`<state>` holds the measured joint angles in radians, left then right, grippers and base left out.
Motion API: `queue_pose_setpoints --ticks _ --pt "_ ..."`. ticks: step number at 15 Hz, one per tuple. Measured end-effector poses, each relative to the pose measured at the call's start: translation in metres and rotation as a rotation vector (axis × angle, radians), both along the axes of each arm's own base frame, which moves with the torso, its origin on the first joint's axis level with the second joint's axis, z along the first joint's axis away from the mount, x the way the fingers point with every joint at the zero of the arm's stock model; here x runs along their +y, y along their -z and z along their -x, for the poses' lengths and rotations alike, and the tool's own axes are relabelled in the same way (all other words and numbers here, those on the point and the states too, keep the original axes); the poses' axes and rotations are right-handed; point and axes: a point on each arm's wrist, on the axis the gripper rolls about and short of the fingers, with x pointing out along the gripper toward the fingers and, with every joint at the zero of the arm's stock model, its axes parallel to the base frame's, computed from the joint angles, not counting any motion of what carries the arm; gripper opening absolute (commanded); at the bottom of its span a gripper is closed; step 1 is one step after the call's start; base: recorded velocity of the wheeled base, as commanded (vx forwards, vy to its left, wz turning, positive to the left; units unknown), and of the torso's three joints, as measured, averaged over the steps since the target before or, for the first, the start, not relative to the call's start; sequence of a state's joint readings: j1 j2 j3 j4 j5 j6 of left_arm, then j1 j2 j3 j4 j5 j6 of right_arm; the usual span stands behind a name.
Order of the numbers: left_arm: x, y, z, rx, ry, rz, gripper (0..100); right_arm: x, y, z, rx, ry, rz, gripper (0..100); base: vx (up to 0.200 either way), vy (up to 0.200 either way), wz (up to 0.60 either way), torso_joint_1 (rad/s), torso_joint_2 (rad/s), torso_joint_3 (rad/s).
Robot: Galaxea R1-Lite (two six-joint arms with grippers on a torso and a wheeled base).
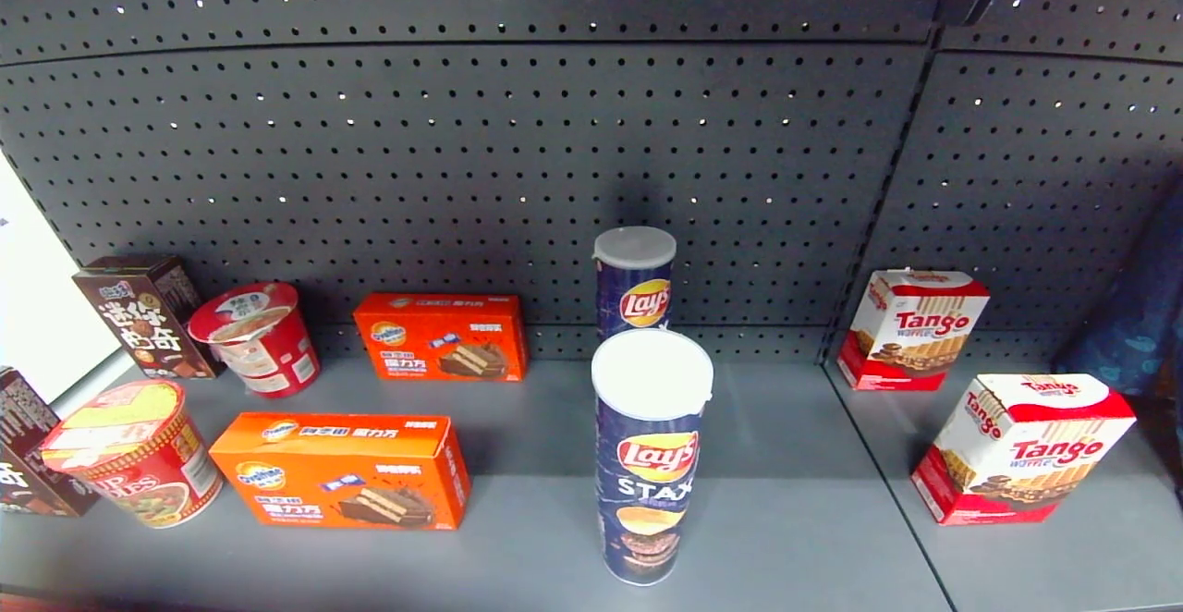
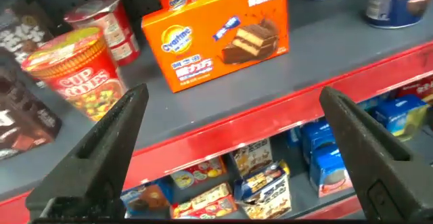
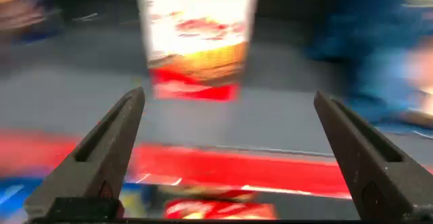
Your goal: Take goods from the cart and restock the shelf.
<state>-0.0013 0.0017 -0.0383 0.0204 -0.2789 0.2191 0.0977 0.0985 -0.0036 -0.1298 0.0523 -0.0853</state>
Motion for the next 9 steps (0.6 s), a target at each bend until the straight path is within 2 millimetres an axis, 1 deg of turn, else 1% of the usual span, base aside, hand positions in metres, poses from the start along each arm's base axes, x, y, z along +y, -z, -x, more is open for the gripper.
queue_pose_setpoints --ticks 2,5,7,9 --pt "0.0002 0.0006 -0.0004 -0.001 -0.01 0.002 100 0.0006 0.0066 0.0006 0.053 -0.028 -0.001 100 0.0 0.0 0.0 0.0 0.0 0.0" --pt "0.0018 0.0017 -0.0015 0.001 -0.086 0.035 100 -0.0016 0.0081 0.0007 0.067 0.066 -0.053 100 0.0 0.0 0.0 0.0 0.0 0.0" --pt "0.0029 0.0057 -0.0029 0.016 -0.133 0.058 100 -0.0016 0.0086 0.0007 0.069 0.069 -0.054 100 0.0 0.0 0.0 0.0 0.0 0.0" --pt "0.0029 0.0075 -0.0032 0.033 -0.125 0.08 100 -0.0015 0.0142 0.0011 0.126 0.065 -0.054 100 0.0 0.0 0.0 0.0 0.0 0.0"
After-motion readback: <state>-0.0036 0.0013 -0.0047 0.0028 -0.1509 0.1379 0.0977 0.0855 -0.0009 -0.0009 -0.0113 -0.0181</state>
